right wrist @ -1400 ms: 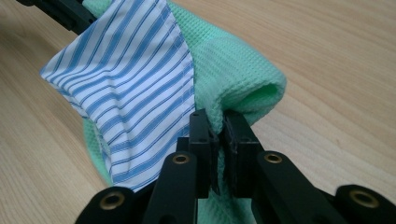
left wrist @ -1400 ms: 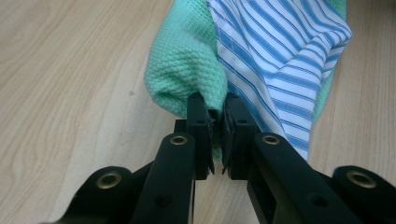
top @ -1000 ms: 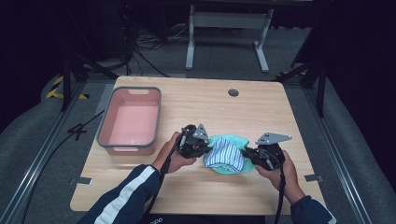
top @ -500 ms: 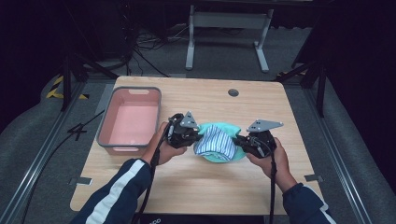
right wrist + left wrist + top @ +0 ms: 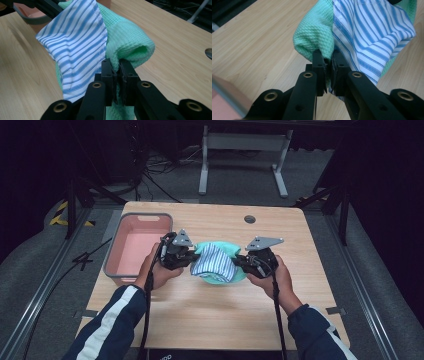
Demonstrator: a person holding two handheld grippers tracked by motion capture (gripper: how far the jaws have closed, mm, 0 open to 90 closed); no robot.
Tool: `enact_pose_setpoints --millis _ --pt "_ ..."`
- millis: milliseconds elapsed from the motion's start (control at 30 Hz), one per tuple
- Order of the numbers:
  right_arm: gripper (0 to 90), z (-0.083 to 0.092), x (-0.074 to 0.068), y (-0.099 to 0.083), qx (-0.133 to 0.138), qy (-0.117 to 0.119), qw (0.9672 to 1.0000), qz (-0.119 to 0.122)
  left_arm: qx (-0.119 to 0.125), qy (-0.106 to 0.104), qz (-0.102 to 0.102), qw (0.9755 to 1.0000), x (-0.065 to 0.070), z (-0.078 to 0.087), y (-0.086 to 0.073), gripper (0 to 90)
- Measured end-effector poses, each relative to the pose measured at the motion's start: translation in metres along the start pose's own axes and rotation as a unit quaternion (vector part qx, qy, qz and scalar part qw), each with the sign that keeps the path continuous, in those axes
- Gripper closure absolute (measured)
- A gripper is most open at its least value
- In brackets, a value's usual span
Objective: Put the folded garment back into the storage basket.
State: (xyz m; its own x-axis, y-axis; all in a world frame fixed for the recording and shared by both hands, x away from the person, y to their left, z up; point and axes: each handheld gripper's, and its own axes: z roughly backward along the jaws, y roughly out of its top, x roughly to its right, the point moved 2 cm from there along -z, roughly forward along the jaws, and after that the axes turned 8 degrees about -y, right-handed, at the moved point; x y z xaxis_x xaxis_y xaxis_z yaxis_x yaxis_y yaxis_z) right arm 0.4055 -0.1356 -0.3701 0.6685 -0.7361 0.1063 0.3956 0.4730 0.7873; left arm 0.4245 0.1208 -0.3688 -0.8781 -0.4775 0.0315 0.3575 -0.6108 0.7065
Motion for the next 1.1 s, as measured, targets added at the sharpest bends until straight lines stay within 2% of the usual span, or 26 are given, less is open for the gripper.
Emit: enact_pose_setpoints --millis 267,467,700,1100 --pt "83.2 -0.011 -0.01 0.023 0.013 0.015 0.9997 0.014 -0.002 0.022 0.006 0.9997 -0.011 0.02 -0.007 83.3" --pt "83.1 -0.02 -0.017 0.037 0.015 0.02 0.9995 0.019 0.004 0.03 0.018 0.9994 -0.019 0.031 -0.013 83.2" --pt "83.0 -0.033 -0.027 0.055 0.019 0.032 0.999 0.024 0.004 0.049 0.029 0.9984 -0.033 0.052 -0.022 83.2" --pt "83.0 -0.058 -0.046 0.079 0.019 0.052 0.9979 0.034 0.0 0.076 0.047 0.996 -0.048 0.077 -0.04 83.3"
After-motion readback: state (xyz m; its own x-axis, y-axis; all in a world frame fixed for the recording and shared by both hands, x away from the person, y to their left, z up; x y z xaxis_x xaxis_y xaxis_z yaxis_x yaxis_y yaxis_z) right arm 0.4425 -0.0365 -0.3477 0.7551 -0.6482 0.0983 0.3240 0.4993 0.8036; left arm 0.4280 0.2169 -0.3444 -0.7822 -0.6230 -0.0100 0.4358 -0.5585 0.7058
